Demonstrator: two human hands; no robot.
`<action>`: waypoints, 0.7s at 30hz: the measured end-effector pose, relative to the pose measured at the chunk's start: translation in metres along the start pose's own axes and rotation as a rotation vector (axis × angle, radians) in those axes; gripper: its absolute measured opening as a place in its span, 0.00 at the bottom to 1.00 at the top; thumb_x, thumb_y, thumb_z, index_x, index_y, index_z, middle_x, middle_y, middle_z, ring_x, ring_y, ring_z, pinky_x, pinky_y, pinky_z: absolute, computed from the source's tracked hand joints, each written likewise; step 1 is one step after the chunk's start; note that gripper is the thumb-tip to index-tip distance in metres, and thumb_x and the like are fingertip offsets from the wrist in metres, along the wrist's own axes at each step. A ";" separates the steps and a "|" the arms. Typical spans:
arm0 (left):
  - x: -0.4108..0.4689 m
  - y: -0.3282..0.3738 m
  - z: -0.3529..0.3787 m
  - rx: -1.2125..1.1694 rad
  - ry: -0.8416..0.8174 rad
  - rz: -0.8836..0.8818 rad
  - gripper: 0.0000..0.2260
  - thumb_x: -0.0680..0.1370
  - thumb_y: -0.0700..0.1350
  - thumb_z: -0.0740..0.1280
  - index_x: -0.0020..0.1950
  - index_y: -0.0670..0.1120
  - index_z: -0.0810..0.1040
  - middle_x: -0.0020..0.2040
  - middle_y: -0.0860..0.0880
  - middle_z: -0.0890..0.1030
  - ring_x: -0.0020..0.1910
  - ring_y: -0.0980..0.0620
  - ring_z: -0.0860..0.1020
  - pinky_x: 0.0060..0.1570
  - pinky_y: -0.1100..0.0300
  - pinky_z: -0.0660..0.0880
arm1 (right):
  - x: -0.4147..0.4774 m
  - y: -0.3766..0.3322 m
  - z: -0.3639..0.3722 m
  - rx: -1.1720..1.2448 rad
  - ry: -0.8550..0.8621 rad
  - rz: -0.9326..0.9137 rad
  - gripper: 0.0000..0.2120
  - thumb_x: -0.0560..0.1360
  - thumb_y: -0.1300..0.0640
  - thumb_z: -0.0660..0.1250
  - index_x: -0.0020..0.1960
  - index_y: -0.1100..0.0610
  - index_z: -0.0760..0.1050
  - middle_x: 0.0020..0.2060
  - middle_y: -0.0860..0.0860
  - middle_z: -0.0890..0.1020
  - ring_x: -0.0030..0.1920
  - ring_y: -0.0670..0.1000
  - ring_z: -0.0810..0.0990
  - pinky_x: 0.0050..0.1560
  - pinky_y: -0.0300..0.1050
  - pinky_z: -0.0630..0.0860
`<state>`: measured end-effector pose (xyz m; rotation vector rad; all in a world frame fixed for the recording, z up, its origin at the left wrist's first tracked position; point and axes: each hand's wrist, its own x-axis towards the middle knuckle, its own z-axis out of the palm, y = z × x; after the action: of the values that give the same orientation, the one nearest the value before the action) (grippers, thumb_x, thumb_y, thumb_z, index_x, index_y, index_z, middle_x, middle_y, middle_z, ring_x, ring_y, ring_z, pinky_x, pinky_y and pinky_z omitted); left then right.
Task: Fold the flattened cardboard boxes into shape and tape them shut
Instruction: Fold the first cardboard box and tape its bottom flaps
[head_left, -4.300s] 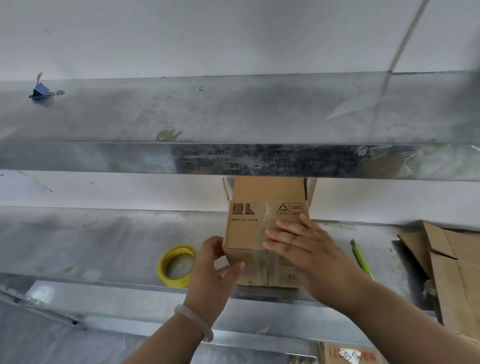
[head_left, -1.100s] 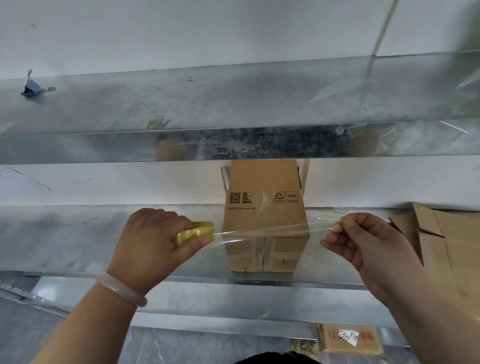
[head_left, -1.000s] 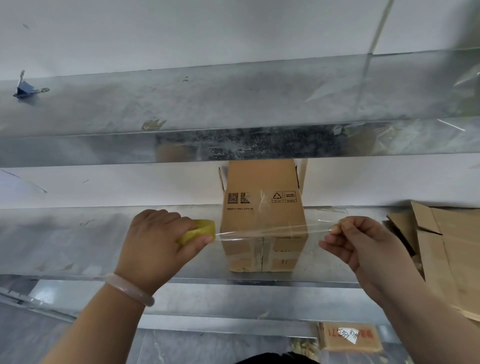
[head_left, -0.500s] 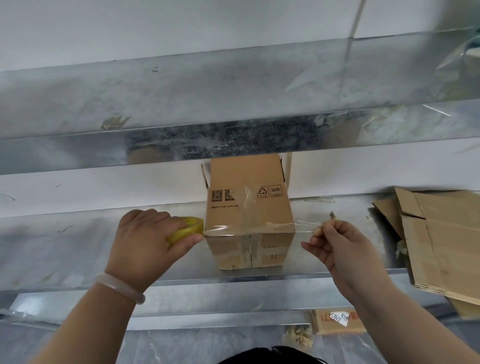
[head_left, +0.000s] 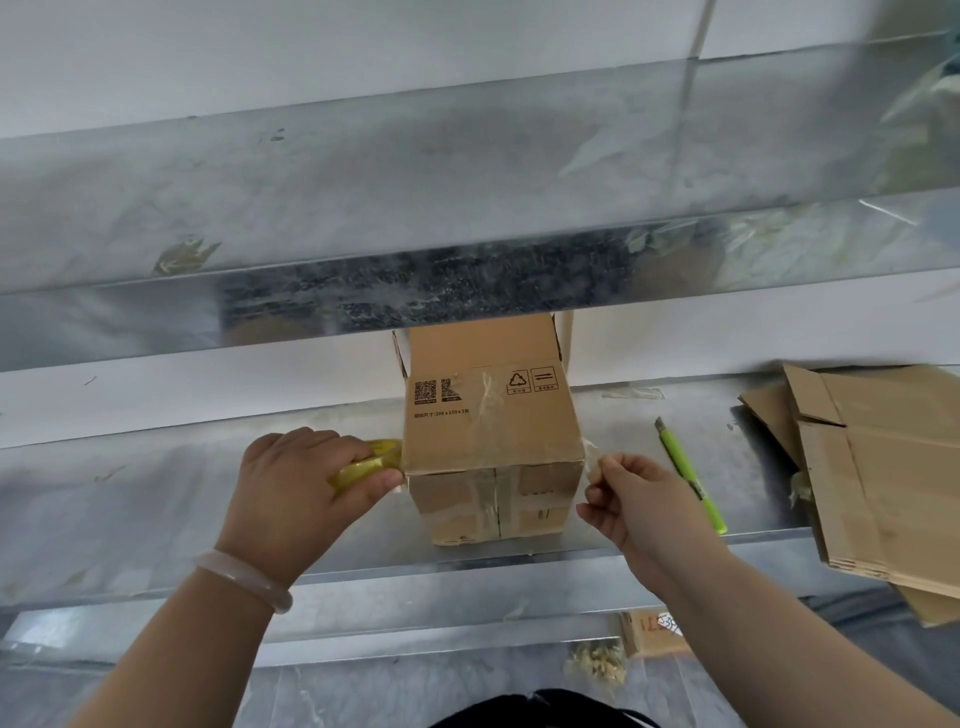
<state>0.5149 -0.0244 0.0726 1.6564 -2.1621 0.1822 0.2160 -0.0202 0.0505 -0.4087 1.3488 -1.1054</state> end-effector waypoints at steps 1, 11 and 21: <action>0.001 -0.001 0.001 -0.013 -0.009 -0.009 0.28 0.74 0.73 0.49 0.40 0.55 0.80 0.34 0.59 0.78 0.34 0.56 0.73 0.41 0.57 0.65 | 0.001 0.003 0.002 -0.032 0.007 -0.007 0.10 0.83 0.62 0.59 0.44 0.61 0.75 0.30 0.53 0.76 0.30 0.49 0.74 0.39 0.48 0.78; 0.005 -0.005 0.007 -0.092 -0.069 0.002 0.26 0.74 0.71 0.52 0.39 0.54 0.79 0.32 0.59 0.76 0.33 0.58 0.73 0.39 0.56 0.70 | -0.006 0.019 0.010 -0.429 0.155 -0.286 0.05 0.79 0.54 0.66 0.48 0.55 0.75 0.39 0.53 0.82 0.36 0.52 0.84 0.46 0.51 0.83; 0.007 -0.007 0.007 -0.122 -0.093 0.008 0.26 0.74 0.71 0.51 0.40 0.55 0.79 0.33 0.60 0.76 0.34 0.59 0.73 0.40 0.56 0.68 | -0.003 0.012 -0.007 -0.543 0.245 -0.624 0.14 0.79 0.57 0.66 0.63 0.46 0.75 0.53 0.41 0.80 0.52 0.40 0.79 0.52 0.33 0.76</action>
<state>0.5182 -0.0348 0.0679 1.6171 -2.2013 -0.0248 0.2144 -0.0101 0.0411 -1.1826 1.8030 -1.3061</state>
